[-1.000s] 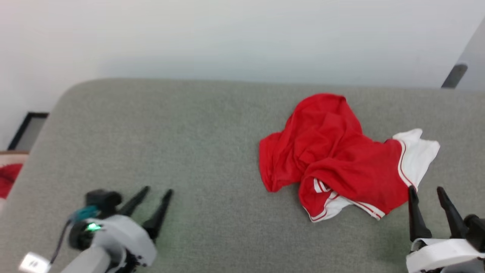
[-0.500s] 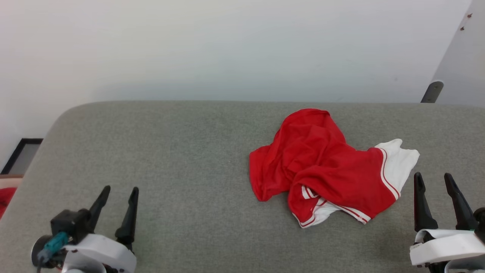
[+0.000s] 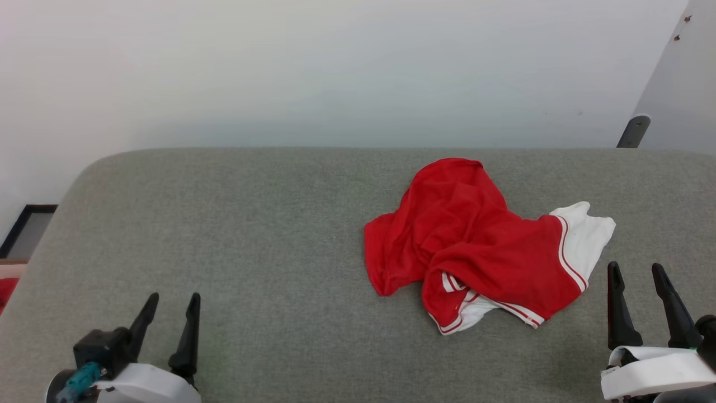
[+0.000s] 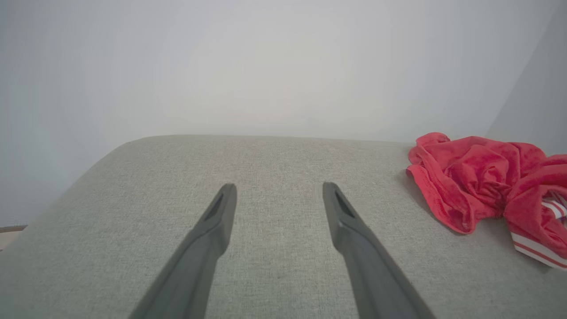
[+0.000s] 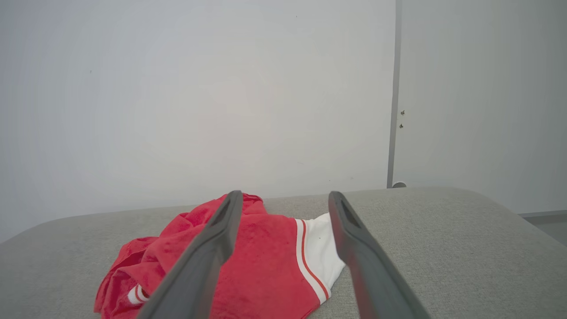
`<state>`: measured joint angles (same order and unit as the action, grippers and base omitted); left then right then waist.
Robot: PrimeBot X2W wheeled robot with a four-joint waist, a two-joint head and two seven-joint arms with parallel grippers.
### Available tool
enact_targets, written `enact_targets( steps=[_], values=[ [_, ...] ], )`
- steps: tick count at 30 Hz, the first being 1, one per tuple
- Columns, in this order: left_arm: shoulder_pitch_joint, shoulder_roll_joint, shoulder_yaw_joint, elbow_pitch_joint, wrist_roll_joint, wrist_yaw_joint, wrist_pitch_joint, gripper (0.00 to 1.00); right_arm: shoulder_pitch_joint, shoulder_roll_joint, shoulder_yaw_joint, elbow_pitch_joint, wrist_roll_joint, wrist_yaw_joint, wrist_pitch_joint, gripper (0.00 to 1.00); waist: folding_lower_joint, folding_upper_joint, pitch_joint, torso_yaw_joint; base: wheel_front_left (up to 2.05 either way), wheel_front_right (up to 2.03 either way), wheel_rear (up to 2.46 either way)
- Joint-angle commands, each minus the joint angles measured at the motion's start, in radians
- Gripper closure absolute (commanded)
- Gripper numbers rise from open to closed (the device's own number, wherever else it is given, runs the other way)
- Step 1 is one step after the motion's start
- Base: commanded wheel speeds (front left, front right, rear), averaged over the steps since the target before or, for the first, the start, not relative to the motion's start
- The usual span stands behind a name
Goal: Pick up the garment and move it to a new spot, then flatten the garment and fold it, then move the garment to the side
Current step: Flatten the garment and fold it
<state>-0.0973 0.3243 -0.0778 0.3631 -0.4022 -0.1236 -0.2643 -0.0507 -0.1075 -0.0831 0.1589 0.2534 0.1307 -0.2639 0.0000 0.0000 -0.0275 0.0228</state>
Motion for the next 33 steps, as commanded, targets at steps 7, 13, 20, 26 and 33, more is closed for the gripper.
enact_targets(
  steps=[7, 13, 20, 26, 33],
  values=[
    [-0.011, -0.014, 0.001, 0.01, -0.001, -0.007, 0.0, 0.0, -0.008, 0.005, 0.004, 0.012, 0.001, 0.0, -0.001, 0.0, 0.0, 0.0, 0.002, -0.006, 0.0, 0.0, 0.0],
    [-0.128, 0.055, -0.125, -0.022, -0.135, -0.007, 0.069, 0.0, -0.017, 0.01, 0.0, 0.009, 0.005, 0.0, -0.001, 0.0, 0.0, 0.0, 0.018, -0.013, 0.0, 0.0, 0.0],
    [-0.392, 0.147, -0.434, -0.022, -0.337, -0.007, 0.549, 0.0, -0.052, 0.029, 0.012, -0.006, 0.016, 0.0, -0.001, 0.0, 0.0, 0.0, 0.09, -0.055, 0.0, 0.0, 0.0],
    [-0.601, 0.141, -0.613, 0.014, -0.546, -0.006, 0.873, 0.0, -0.107, 0.043, 0.032, -0.006, 0.015, 0.0, -0.001, 0.0, 0.0, 0.0, 0.177, -0.13, 0.0, 0.0, 0.0],
    [-0.72, 0.048, -0.672, 0.114, -0.68, -0.006, 0.952, 0.0, -0.157, 0.053, 0.041, -0.007, 0.03, 0.0, -0.001, 0.0, 0.0, 0.0, 0.261, -0.22, 0.0, 0.0, 0.0]
  ],
)
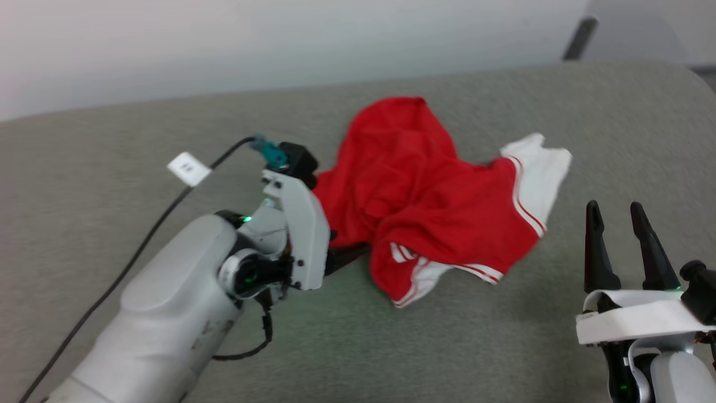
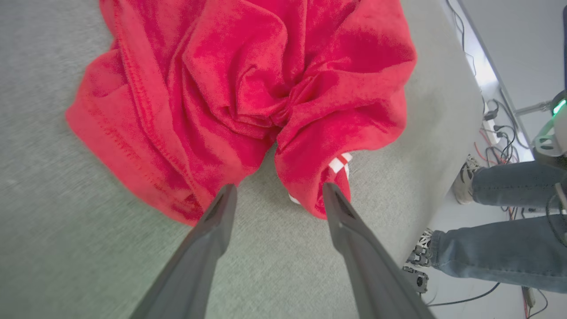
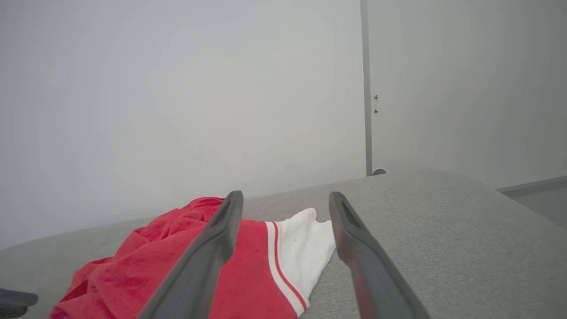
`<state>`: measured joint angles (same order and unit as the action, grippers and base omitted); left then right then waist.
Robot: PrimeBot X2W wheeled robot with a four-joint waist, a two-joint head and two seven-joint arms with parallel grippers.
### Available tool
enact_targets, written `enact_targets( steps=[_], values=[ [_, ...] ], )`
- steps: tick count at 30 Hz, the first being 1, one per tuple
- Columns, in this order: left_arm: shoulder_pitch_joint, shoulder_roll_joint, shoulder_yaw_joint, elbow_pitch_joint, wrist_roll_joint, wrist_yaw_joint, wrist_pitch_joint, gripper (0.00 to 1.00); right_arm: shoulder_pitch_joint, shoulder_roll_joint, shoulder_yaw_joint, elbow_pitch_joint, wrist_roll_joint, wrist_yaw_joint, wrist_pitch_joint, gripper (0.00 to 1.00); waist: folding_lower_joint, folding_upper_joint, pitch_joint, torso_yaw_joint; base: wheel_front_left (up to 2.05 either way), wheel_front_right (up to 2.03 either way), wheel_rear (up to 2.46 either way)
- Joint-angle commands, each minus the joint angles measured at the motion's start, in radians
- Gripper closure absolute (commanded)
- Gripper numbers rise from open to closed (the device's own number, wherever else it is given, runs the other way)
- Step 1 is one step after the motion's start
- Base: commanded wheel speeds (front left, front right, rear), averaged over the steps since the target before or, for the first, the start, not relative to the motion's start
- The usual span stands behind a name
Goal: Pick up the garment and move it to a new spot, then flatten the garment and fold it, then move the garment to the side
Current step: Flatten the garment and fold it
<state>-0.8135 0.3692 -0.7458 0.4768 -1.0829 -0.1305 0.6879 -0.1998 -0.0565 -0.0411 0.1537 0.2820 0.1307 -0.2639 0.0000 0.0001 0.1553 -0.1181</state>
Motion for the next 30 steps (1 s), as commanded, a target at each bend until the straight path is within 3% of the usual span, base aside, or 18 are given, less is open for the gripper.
enact_targets(
  steps=[1, 9, 10, 11, 22, 26, 30],
  values=[
    [-0.021, -0.003, -0.017, 0.018, -0.003, 0.001, 0.006, 0.0, -0.016, 0.004, 0.004, -0.002, 0.006, 0.0, -0.001, 0.0, 0.0, -0.0001, 0.092, -0.095, 0.0, 0.0, 0.0],
    [-0.075, 0.004, -0.108, 0.086, -0.055, 0.001, 0.026, 0.0, -0.041, 0.007, 0.009, -0.005, 0.051, 0.0, -0.001, 0.0, 0.0, -0.0001, 0.146, -0.174, 0.0, 0.0, 0.0],
    [-0.079, 0.004, -0.117, 0.087, -0.066, 0.001, 0.024, 0.25, -0.04, 0.007, 0.007, -0.006, 0.052, 0.0, -0.001, 0.0, 0.0, -0.0001, 0.148, -0.175, 0.0, 0.0, 0.0],
    [-0.085, 0.007, -0.125, 0.086, -0.072, 0.001, 0.018, 1.0, -0.039, 0.006, 0.005, -0.006, 0.056, 0.0, -0.001, 0.0, 0.0, -0.0001, 0.15, -0.175, 0.0, 0.0, 0.0],
    [-0.312, 0.177, -0.223, 0.067, 0.0, 0.001, -0.049, 1.0, -0.03, 0.006, 0.018, 0.005, 0.077, 0.0, -0.001, 0.0, 0.0, -0.0001, 0.113, -0.141, 0.0, 0.0, 0.0],
    [-0.426, 0.161, -0.26, 0.054, 0.044, 0.001, -0.106, 1.0, -0.028, 0.006, 0.031, 0.007, 0.083, 0.0, -0.001, 0.0, 0.0, -0.0001, 0.11, -0.141, 0.0, 0.0, 0.0],
    [-0.493, 0.07, -0.325, 0.028, 0.057, 0.001, -0.185, 1.0, -0.039, 0.006, 0.045, 0.008, 0.091, 0.0, -0.001, 0.0, 0.0, -0.0001, 0.118, -0.155, 0.0, 0.0, 0.0]
  ],
)
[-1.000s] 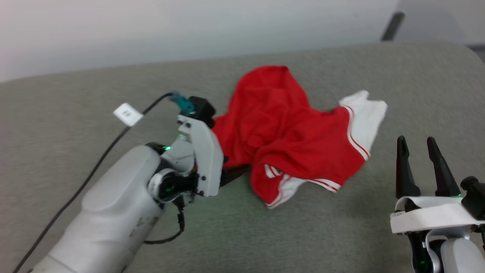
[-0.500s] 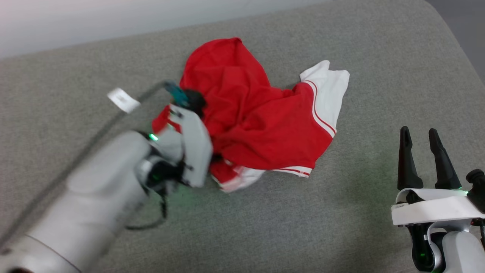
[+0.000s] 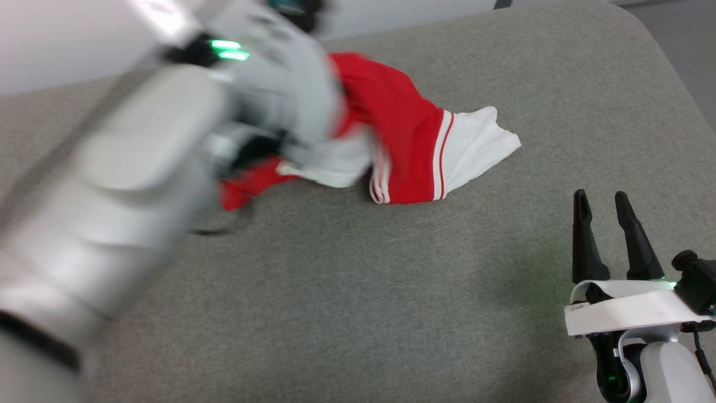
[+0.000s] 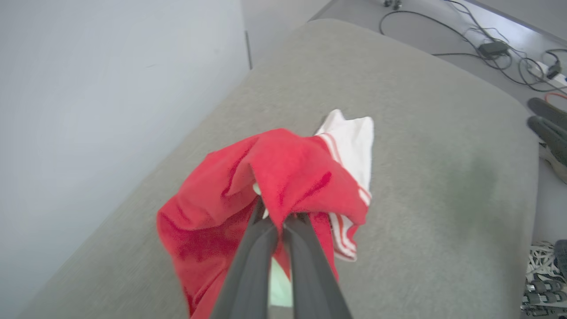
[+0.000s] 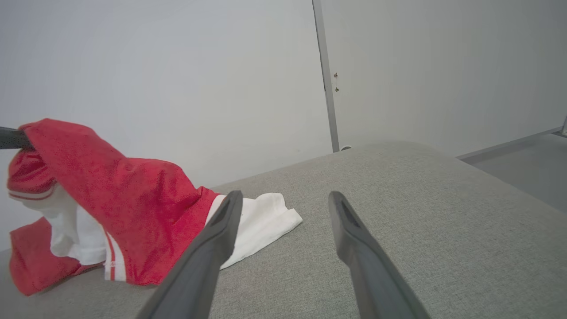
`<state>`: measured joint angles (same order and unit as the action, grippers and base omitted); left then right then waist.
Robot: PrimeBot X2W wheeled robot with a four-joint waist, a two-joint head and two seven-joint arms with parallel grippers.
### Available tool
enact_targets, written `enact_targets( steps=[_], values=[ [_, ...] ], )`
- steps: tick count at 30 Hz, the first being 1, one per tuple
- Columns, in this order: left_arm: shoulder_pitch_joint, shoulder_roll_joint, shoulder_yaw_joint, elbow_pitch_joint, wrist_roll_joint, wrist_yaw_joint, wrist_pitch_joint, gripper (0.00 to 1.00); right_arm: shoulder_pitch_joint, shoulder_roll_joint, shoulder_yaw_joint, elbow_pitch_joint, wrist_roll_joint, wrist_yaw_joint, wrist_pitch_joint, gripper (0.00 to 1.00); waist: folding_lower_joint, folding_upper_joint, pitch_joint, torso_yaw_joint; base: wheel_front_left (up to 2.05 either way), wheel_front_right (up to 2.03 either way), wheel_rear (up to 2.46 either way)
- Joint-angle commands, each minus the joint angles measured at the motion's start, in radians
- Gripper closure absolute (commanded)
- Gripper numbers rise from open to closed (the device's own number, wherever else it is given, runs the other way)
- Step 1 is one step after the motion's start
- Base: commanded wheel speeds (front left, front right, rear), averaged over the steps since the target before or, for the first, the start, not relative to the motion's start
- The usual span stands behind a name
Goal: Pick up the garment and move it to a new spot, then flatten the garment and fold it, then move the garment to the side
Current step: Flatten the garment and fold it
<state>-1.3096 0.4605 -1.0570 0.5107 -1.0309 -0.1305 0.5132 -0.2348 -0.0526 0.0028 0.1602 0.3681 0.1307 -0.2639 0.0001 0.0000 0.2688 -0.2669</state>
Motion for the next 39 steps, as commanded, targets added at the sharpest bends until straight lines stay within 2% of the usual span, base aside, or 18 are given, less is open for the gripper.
enact_targets(
  steps=[1, 5, 8, 11, 15, 16, 17, 18, 19, 20, 23, 28, 31, 36, 39],
  values=[
    [-0.006, -0.05, -0.037, -0.011, 0.005, 0.001, -0.026, 1.0, -0.006, 0.002, 0.006, 0.002, 0.01, 0.0, -0.001, 0.0, -0.0001, 0.0, 0.008, -0.01, 0.0, 0.0, 0.0],
    [0.005, -0.167, -0.135, -0.001, -0.021, 0.001, -0.088, 1.0, -0.023, 0.003, 0.02, 0.002, 0.031, 0.0, -0.001, 0.0, -0.0001, 0.0, 0.034, -0.032, 0.0, 0.0, 0.0],
    [0.021, -0.223, -0.178, 0.05, -0.041, 0.001, -0.134, 1.0, -0.033, 0.002, 0.032, 0.002, 0.046, 0.0, -0.001, 0.0, -0.0001, 0.0, 0.057, -0.053, 0.0, 0.0, 0.0],
    [0.011, -0.23, -0.202, 0.113, -0.024, 0.001, -0.189, 1.0, -0.047, 0.002, 0.043, 0.003, 0.055, 0.0, -0.001, 0.0, -0.0001, 0.0, 0.069, -0.071, 0.0, 0.0, 0.0],
    [-0.012, -0.211, -0.213, 0.191, -0.011, 0.001, -0.276, 0.98, -0.047, 0.002, 0.031, 0.004, 0.05, 0.0, -0.001, 0.0, -0.0001, 0.0, 0.069, -0.069, 0.0, 0.0, 0.0],
    [-0.019, -0.205, -0.215, 0.214, -0.003, 0.001, -0.291, 0.87, -0.045, 0.003, 0.024, 0.004, 0.047, 0.0, -0.001, 0.0, -0.0001, 0.0, 0.067, -0.063, 0.0, 0.0, 0.0],
    [-0.024, -0.201, -0.217, 0.233, 0.004, 0.001, -0.302, 0.56, -0.043, 0.003, 0.019, 0.002, 0.044, 0.0, -0.001, 0.0, -0.0001, 0.0, 0.065, -0.055, 0.0, 0.0, 0.0],
    [-0.023, -0.198, -0.219, 0.249, 0.004, 0.001, -0.307, 0.36, -0.042, 0.003, 0.017, 0.001, 0.042, 0.0, -0.001, 0.0, -0.0001, 0.0, 0.062, -0.048, 0.0, 0.0, 0.0],
    [-0.024, -0.197, -0.22, 0.258, 0.004, 0.001, -0.311, 0.08, -0.041, 0.003, 0.016, 0.001, 0.041, 0.0, -0.001, 0.0, -0.0001, 0.0, 0.059, -0.04, 0.0, 0.0, 0.0],
    [-0.023, -0.195, -0.221, 0.26, -0.002, 0.001, -0.313, 0.0, -0.041, 0.002, 0.015, 0.001, 0.039, 0.0, -0.001, 0.0, -0.0001, 0.0, 0.056, -0.033, 0.0, 0.0, 0.0],
    [0.0, -0.181, -0.223, 0.239, -0.054, 0.001, -0.268, 0.0, -0.039, 0.002, 0.014, 0.001, 0.033, 0.0, -0.001, 0.0, -0.0001, 0.0, 0.046, -0.012, 0.0, 0.0, 0.0],
    [0.024, -0.12, -0.223, 0.124, -0.184, 0.001, -0.025, 0.0, -0.024, 0.002, 0.012, 0.002, 0.023, 0.0, -0.001, 0.0, -0.0001, 0.0, 0.032, 0.012, 0.0, 0.0, 0.0],
    [0.028, -0.092, -0.223, 0.056, -0.271, 0.0, 0.075, 0.0, -0.02, 0.002, 0.008, 0.001, 0.022, 0.0, -0.001, 0.0, -0.0001, 0.0, 0.032, 0.019, 0.0, 0.0, 0.0],
    [0.07, -0.056, -0.223, -0.019, -0.357, 0.0, 0.274, 0.0, -0.026, 0.002, 0.016, -0.003, 0.03, 0.0, -0.001, 0.0, -0.0001, 0.0, 0.042, 0.009, 0.0, 0.0, 0.0],
    [0.09, -0.054, -0.211, -0.019, -0.369, 0.001, 0.251, 0.0, -0.03, 0.002, 0.02, -0.005, 0.04, 0.0, -0.001, 0.0, -0.0001, 0.0, 0.054, -0.006, 0.0, 0.0, 0.0]
  ],
)
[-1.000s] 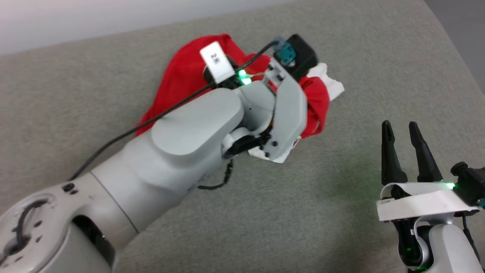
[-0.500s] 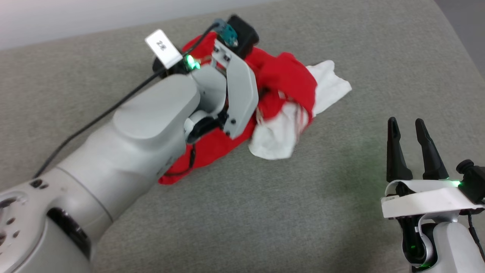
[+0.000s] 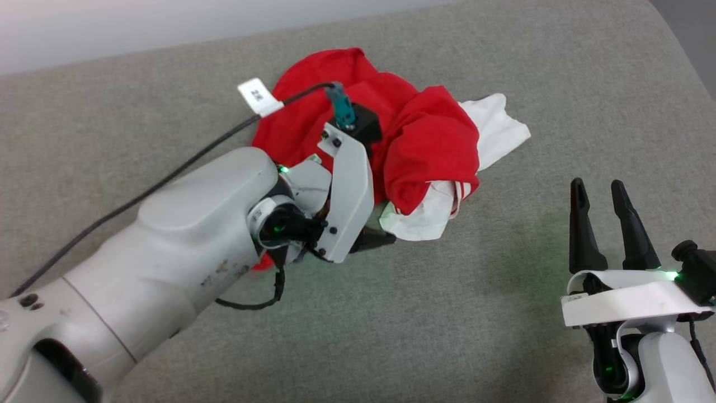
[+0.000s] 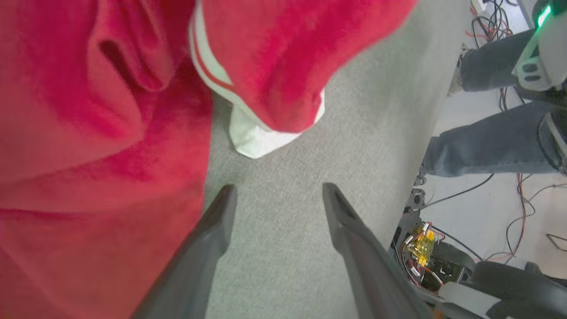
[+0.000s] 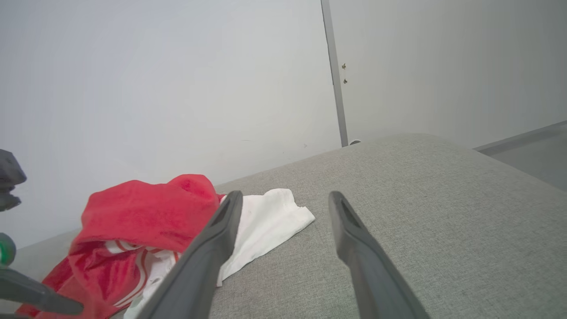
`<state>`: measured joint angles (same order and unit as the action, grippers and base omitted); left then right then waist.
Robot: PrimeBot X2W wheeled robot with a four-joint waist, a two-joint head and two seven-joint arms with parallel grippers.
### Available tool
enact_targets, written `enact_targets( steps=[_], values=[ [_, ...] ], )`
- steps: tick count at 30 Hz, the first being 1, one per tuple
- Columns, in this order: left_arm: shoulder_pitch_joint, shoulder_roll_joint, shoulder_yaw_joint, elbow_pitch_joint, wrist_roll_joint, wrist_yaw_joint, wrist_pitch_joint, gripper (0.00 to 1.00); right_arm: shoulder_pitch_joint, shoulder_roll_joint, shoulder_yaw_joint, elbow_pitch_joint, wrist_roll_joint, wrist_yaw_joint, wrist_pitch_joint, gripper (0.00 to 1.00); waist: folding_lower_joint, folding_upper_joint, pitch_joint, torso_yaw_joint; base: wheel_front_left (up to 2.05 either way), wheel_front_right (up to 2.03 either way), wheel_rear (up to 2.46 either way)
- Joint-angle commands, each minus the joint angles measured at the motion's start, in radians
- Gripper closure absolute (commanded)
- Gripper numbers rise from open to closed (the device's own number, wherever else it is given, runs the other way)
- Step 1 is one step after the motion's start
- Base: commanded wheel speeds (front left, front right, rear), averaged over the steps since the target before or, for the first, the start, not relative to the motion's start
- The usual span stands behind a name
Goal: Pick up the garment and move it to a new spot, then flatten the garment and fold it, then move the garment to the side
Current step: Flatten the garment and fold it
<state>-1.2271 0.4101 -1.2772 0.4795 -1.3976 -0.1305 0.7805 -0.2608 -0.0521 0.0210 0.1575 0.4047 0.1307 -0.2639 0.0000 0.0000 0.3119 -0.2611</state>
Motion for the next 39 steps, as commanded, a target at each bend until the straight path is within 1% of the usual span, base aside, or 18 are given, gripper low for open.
enact_targets(
  steps=[1, 5, 11, 16, 17, 19, 20, 24, 29, 32, 39],
  values=[
    [0.019, -0.008, 0.007, 0.021, 0.007, 0.001, -0.027, 0.0, -0.006, 0.002, 0.003, -0.003, 0.008, 0.0, -0.001, 0.0, 0.0, 0.0, 0.016, -0.017, 0.0, 0.0, 0.0],
    [0.031, -0.025, 0.009, 0.065, 0.021, 0.002, -0.06, 0.0, -0.017, 0.002, 0.008, -0.003, 0.018, 0.0, -0.001, 0.0, 0.0, 0.0, 0.031, -0.037, 0.0, 0.0, 0.0],
    [0.022, -0.061, 0.019, 0.174, 0.052, 0.002, -0.139, 0.0, -0.026, 0.002, 0.017, -0.002, 0.035, 0.0, -0.001, 0.0, 0.0, 0.0, 0.052, -0.074, 0.0, 0.0, 0.0],
    [0.031, -0.091, 0.015, 0.246, 0.049, 0.002, -0.154, 0.0, -0.029, 0.002, 0.021, -0.002, 0.044, 0.0, -0.001, 0.0, 0.0, 0.0, 0.062, -0.09, 0.0, 0.0, 0.0],
    [0.031, -0.096, 0.014, 0.252, 0.048, 0.001, -0.158, 0.29, -0.029, 0.002, 0.02, -0.001, 0.045, 0.0, -0.001, 0.0, 0.0, 0.0, 0.062, -0.092, 0.0, 0.0, 0.0],
    [0.035, -0.101, 0.012, 0.261, 0.047, 0.001, -0.162, 0.96, -0.028, 0.002, 0.017, 0.001, 0.045, 0.0, -0.001, 0.0, 0.0, 0.0, 0.061, -0.092, 0.0, 0.0, 0.0],
    [0.039, -0.101, 0.011, 0.261, 0.047, 0.001, -0.163, 1.0, -0.027, 0.002, 0.013, 0.001, 0.043, 0.0, -0.001, 0.0, 0.0, 0.0, 0.058, -0.089, 0.0, 0.0, 0.0],
    [0.043, -0.084, 0.011, 0.238, 0.039, 0.001, -0.186, 1.0, -0.013, 0.002, -0.002, 0.0, 0.028, 0.0, -0.001, 0.0, 0.0, 0.0, 0.036, -0.066, 0.0, 0.0, 0.0],
    [0.024, -0.023, 0.012, 0.157, 0.021, 0.001, -0.191, 1.0, 0.015, 0.002, -0.017, 0.002, 0.0, 0.0, -0.001, 0.0, 0.0, 0.0, -0.008, 0.006, 0.0, 0.0, 0.0],
    [0.008, 0.047, 0.025, 0.092, -0.004, 0.001, -0.184, 1.0, 0.029, 0.002, -0.023, 0.004, -0.017, 0.0, -0.001, 0.0, 0.0, 0.0, -0.038, 0.056, 0.0, 0.0, 0.0],
    [-0.012, 0.282, 0.051, -0.021, -0.058, 0.001, -0.103, 1.0, 0.053, 0.001, -0.029, 0.007, -0.043, 0.0, -0.001, 0.0, 0.0, 0.0, -0.091, 0.144, 0.0, 0.0, 0.0]
  ],
)
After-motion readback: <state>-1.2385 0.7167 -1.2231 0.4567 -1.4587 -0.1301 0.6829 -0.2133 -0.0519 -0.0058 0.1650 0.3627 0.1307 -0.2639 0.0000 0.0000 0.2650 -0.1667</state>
